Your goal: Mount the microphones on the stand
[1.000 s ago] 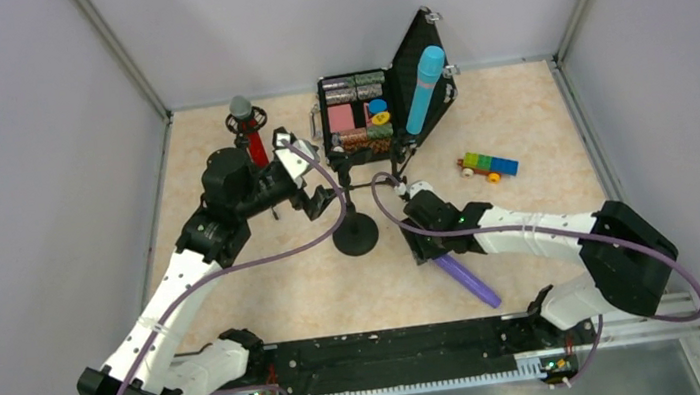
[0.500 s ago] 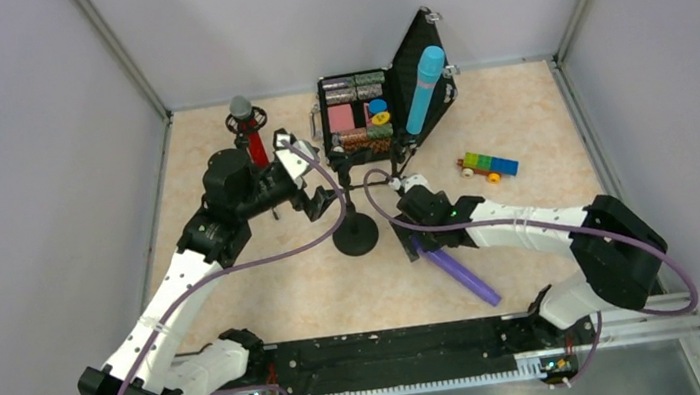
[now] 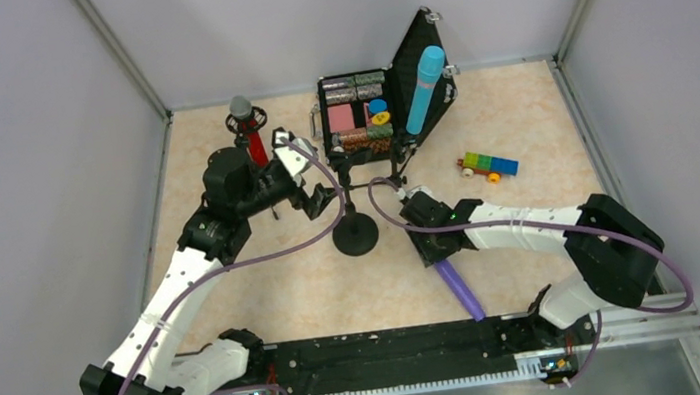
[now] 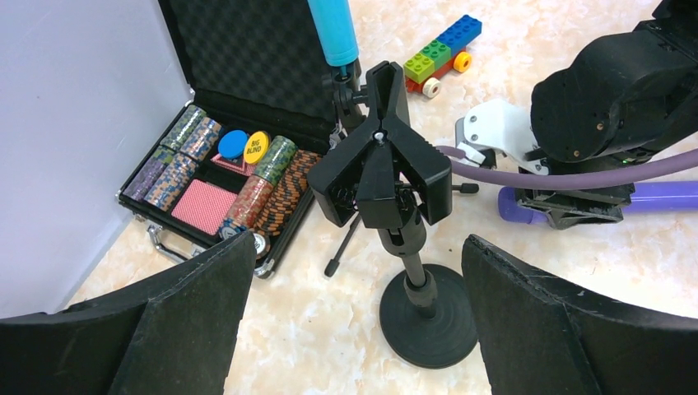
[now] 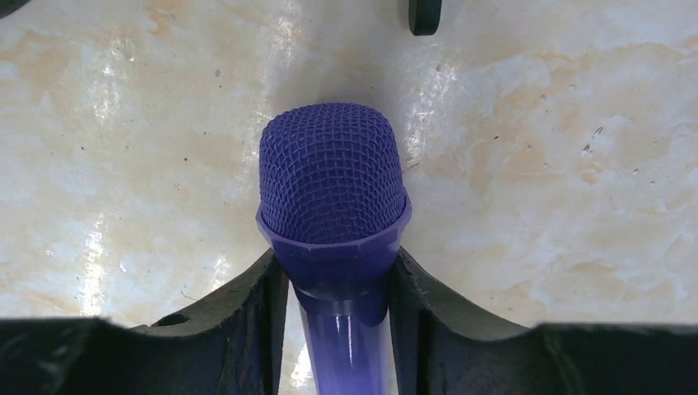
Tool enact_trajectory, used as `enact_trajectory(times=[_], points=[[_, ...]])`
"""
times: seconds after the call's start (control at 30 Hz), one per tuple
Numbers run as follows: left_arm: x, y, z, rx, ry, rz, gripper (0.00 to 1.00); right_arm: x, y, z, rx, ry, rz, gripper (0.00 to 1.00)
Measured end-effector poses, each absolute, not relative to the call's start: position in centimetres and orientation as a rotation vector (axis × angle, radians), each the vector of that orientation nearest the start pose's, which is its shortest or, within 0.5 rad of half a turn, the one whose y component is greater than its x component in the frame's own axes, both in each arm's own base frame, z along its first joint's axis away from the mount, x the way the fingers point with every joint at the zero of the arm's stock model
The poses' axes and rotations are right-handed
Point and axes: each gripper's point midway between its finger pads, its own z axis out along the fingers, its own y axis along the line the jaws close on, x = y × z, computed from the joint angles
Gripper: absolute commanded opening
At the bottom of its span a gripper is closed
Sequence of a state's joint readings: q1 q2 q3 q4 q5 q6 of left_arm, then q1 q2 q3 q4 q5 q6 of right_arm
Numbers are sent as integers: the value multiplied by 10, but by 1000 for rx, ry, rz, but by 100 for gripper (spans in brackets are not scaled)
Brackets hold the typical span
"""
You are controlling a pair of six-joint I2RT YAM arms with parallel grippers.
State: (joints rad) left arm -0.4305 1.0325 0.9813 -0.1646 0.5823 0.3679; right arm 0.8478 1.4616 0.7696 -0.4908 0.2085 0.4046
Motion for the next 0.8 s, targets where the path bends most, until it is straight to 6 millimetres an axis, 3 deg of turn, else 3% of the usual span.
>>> enact_trajectory(times=[0.13, 0.2, 0.3, 0.37, 0.5, 0.8], points=[[282, -221, 299, 1058, 1442, -562, 99, 201, 199, 21, -465, 2659, 107, 26], [282, -221, 299, 1057, 1442, -561, 99, 202, 200, 22, -428, 2663, 120, 30], [283, -220, 299, 1057, 1442, -561, 99, 210, 201, 23, -368, 2651, 140, 45], [282, -220, 299, 1057, 1442, -562, 99, 217, 202, 25, -354, 2629, 143, 66], [283, -220, 299, 1057, 1442, -561, 99, 223, 200, 28, -390, 2594, 120, 81], [283, -220, 299, 1056, 1442, -559, 99, 216, 188, 26, -519, 2610, 60, 72]])
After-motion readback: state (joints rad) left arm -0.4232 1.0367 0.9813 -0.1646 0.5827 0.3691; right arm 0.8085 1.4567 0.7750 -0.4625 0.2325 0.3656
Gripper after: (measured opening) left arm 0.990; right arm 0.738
